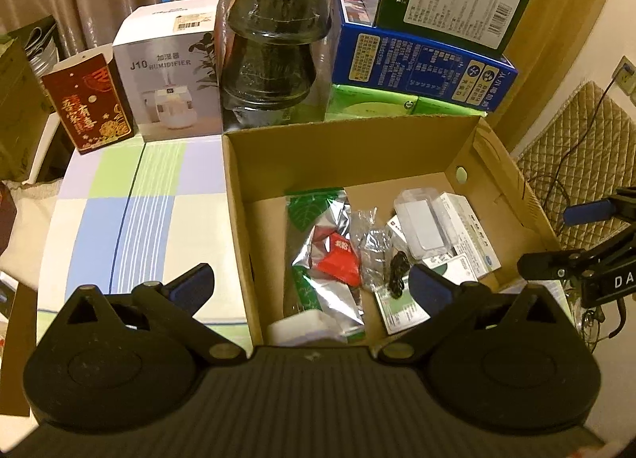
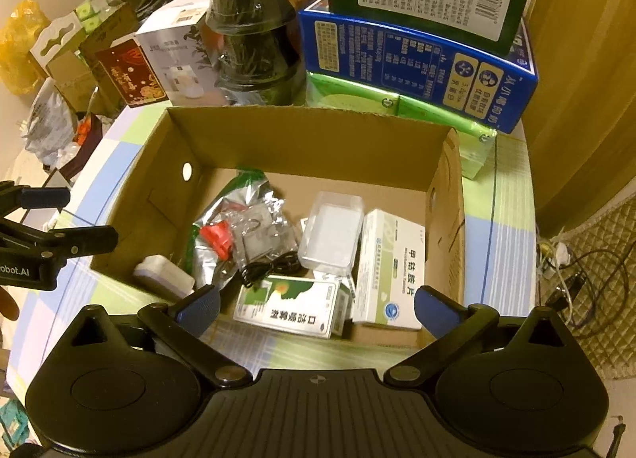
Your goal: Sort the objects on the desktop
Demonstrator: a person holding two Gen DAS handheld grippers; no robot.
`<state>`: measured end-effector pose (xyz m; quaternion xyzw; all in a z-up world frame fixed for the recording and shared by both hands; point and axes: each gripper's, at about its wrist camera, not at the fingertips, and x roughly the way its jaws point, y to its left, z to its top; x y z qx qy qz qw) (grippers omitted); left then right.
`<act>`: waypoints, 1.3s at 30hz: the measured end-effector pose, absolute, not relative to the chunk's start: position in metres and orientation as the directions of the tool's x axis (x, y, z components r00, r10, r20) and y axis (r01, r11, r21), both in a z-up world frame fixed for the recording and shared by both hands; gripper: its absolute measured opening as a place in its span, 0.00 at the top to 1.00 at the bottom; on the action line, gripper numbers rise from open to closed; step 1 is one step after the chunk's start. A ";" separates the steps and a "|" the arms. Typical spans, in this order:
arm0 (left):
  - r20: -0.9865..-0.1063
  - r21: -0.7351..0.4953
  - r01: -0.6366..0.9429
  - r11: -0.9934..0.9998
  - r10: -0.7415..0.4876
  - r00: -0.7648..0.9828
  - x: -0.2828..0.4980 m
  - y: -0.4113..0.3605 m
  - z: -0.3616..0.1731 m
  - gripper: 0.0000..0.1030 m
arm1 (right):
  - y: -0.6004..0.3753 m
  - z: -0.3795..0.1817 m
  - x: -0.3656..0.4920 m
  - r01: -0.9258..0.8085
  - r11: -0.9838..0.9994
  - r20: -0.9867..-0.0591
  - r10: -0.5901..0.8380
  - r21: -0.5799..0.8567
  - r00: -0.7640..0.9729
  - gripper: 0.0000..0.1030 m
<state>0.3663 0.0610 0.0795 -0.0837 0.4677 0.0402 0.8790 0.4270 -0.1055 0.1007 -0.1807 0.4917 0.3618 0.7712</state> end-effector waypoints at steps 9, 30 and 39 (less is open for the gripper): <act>-0.827 -0.120 -0.170 0.978 -0.004 0.562 0.341 0.055 0.090 0.01 | -0.117 0.118 0.400 -0.742 0.667 -0.881 0.389 0.066 0.271 0.02; -0.801 -0.132 -0.206 0.969 0.018 0.599 0.266 0.029 0.115 0.01 | -0.157 0.151 0.311 -0.749 0.658 -0.842 0.444 0.076 0.305 0.02; -0.778 -0.137 -0.250 0.958 0.052 0.626 0.225 0.016 0.124 0.01 | -0.181 0.145 0.270 -0.738 0.671 -0.833 0.448 0.074 0.324 0.02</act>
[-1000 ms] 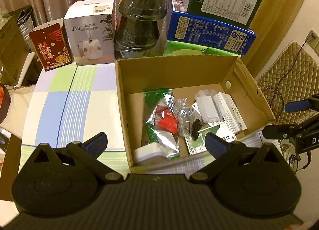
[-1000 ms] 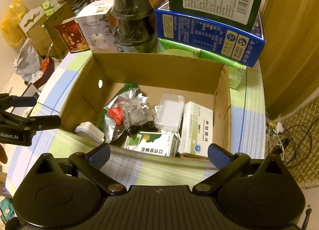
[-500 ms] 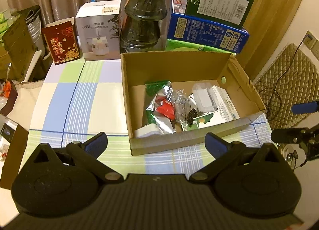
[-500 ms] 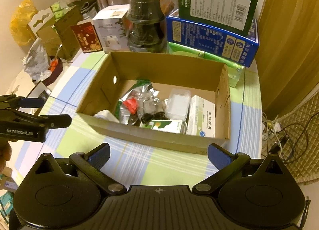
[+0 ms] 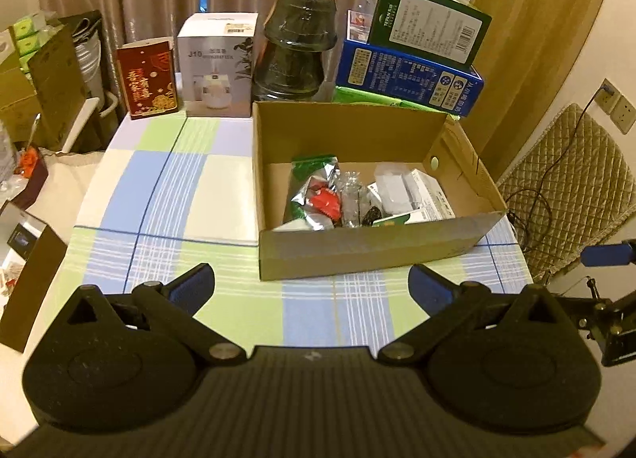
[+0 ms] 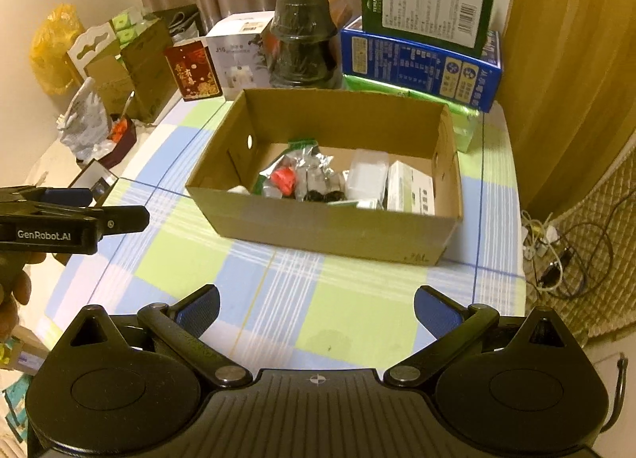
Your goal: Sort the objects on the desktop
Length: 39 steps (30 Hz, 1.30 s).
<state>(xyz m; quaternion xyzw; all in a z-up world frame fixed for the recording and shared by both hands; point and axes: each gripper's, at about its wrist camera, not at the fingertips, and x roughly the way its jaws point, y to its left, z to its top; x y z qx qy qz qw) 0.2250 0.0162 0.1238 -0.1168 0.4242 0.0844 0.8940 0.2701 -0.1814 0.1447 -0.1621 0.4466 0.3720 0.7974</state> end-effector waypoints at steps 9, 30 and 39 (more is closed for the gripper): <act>-0.724 -0.113 -0.277 0.954 0.112 0.680 0.178 -0.001 0.130 0.01 | -0.207 0.150 0.232 -0.708 0.703 -0.768 0.490 0.068 0.412 0.02; -0.663 -0.140 -0.268 0.953 0.111 0.740 0.094 -0.048 0.126 0.01 | -0.274 0.142 0.168 -0.601 0.782 -0.675 0.533 0.164 0.510 0.02; -0.685 -0.092 -0.269 0.959 0.135 0.716 0.065 -0.066 0.109 0.01 | -0.298 0.144 0.152 -0.580 0.802 -0.663 0.511 0.140 0.547 0.02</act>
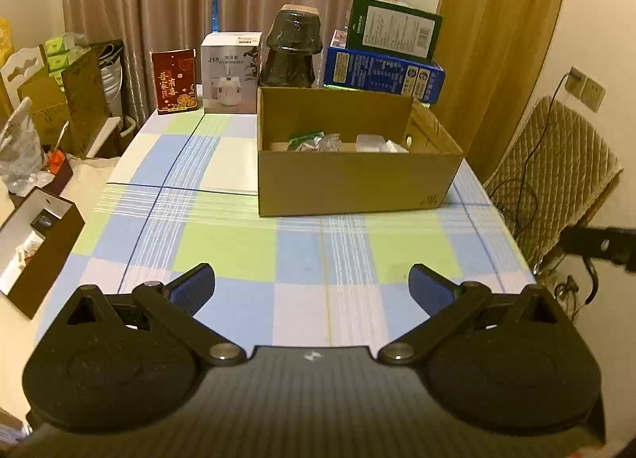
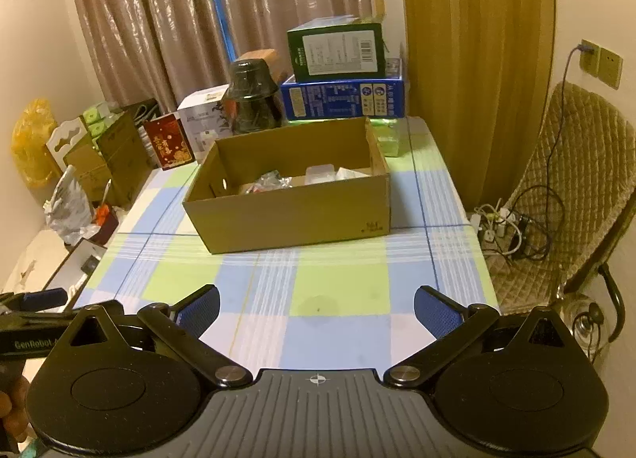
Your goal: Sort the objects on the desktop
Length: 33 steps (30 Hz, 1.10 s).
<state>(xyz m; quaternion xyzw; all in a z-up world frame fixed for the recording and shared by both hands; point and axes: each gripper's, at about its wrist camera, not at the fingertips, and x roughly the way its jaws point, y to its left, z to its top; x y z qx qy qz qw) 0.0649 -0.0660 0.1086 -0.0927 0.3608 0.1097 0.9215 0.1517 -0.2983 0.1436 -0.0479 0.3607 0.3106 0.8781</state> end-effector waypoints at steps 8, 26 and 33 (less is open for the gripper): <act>-0.678 -0.084 -0.251 0.964 0.129 0.723 0.053 -0.075 0.111 0.01 | -0.307 0.140 0.139 -0.584 0.803 -0.665 0.503 0.123 0.551 0.02; -0.679 -0.086 -0.256 0.963 0.131 0.722 0.049 -0.081 0.110 0.01 | -0.305 0.135 0.129 -0.594 0.796 -0.671 0.507 0.122 0.542 0.02; -0.680 -0.092 -0.258 0.962 0.129 0.722 0.049 -0.080 0.107 0.01 | -0.303 0.132 0.129 -0.593 0.795 -0.675 0.505 0.123 0.537 0.02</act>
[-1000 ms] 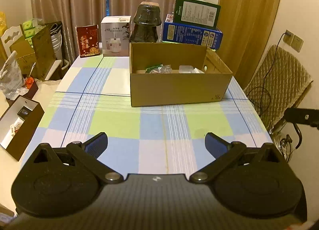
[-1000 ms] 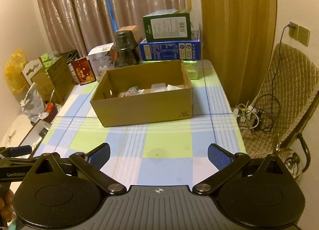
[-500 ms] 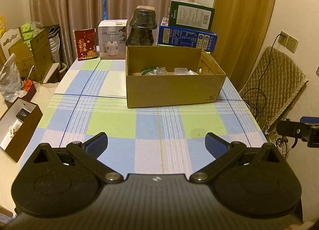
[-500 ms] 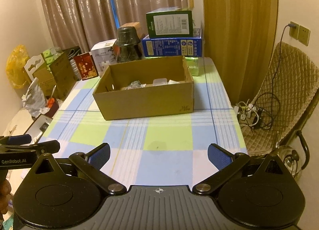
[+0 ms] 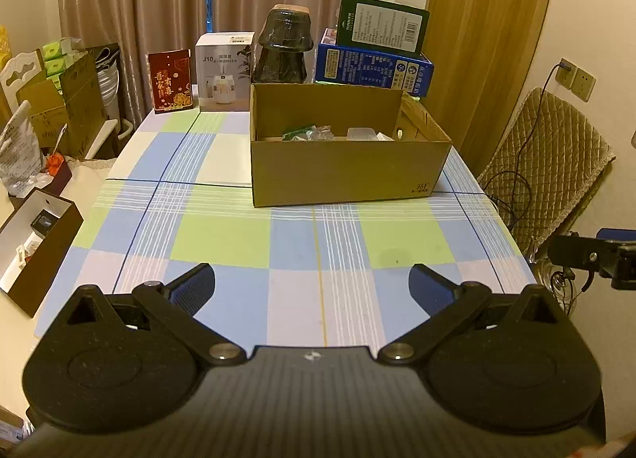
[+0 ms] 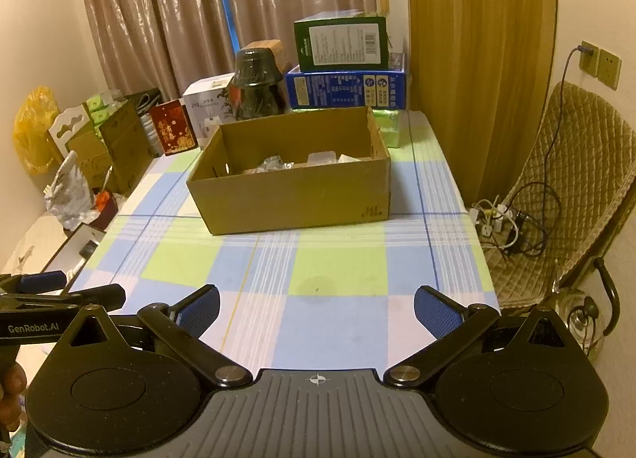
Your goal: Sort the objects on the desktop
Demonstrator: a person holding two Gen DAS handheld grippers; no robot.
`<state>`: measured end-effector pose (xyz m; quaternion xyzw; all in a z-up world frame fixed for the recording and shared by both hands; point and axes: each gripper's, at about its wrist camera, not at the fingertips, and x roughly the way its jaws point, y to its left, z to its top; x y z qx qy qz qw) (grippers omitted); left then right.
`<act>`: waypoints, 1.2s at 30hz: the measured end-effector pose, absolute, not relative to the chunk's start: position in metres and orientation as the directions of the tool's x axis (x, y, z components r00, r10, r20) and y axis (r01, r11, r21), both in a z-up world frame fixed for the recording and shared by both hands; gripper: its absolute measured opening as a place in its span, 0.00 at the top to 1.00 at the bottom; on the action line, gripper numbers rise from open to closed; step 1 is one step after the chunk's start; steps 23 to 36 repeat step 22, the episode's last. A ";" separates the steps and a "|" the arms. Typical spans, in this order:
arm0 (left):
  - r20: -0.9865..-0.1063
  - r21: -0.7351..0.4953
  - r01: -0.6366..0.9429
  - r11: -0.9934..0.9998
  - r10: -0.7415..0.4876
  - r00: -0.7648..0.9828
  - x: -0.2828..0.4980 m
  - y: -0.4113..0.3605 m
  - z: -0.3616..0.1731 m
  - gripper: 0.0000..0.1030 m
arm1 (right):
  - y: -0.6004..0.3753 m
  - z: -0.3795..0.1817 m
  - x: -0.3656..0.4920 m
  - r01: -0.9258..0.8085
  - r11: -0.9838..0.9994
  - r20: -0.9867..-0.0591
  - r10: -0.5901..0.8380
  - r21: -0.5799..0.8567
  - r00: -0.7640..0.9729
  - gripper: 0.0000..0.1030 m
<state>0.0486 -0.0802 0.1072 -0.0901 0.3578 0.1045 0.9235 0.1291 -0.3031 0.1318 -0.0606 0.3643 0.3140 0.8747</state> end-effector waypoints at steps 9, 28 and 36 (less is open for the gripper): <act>-0.684 -0.108 -0.265 0.958 0.122 0.720 0.050 -0.078 0.103 0.01 | -0.303 0.129 0.129 -0.590 0.798 -0.681 0.501 0.125 0.534 0.02; -0.671 -0.128 -0.264 0.956 0.113 0.733 0.049 -0.077 0.103 0.01 | -0.306 0.126 0.130 -0.583 0.802 -0.681 0.498 0.128 0.537 0.02; -0.671 -0.128 -0.264 0.956 0.113 0.733 0.049 -0.077 0.103 0.01 | -0.306 0.126 0.130 -0.583 0.802 -0.681 0.498 0.128 0.537 0.02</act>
